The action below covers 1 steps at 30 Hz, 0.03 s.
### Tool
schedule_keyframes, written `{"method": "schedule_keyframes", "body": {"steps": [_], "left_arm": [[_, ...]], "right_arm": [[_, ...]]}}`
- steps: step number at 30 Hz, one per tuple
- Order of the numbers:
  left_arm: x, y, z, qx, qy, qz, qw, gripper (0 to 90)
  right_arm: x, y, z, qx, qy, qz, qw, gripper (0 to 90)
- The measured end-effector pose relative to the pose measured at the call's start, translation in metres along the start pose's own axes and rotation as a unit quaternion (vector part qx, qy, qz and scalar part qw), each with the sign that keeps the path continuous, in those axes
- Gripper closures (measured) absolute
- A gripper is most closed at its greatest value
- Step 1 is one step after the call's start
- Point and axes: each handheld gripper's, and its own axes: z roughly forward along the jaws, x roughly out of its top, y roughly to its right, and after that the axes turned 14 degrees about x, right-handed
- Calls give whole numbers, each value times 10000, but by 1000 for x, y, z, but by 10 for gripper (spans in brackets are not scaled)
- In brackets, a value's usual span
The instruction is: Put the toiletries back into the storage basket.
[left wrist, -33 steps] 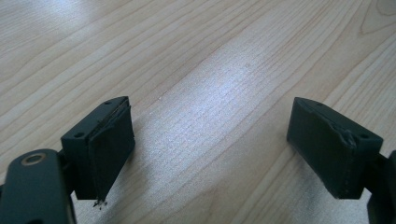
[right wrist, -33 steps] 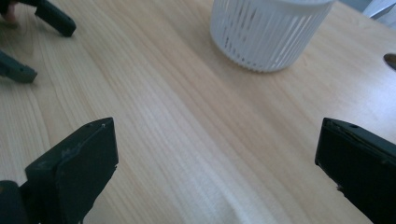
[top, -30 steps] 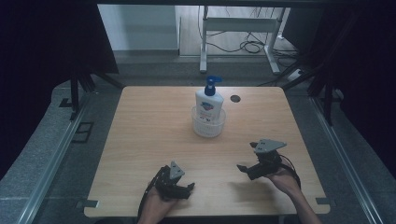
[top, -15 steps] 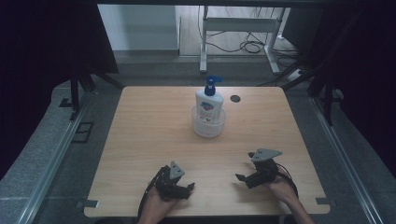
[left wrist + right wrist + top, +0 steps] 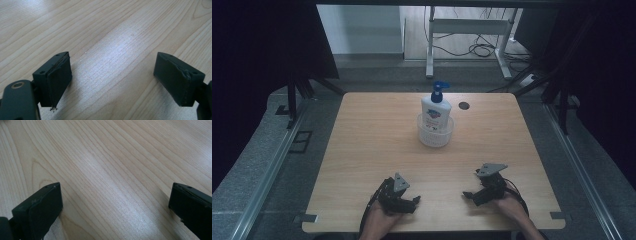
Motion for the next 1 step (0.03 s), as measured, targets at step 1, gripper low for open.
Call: {"method": "schedule_keyframes", "body": {"steps": [1], "left_arm": [[0,0,0,-1,-3,-6,10000,144]], "right_arm": [[0,0,0,1,-1,0,10000,0]]}}
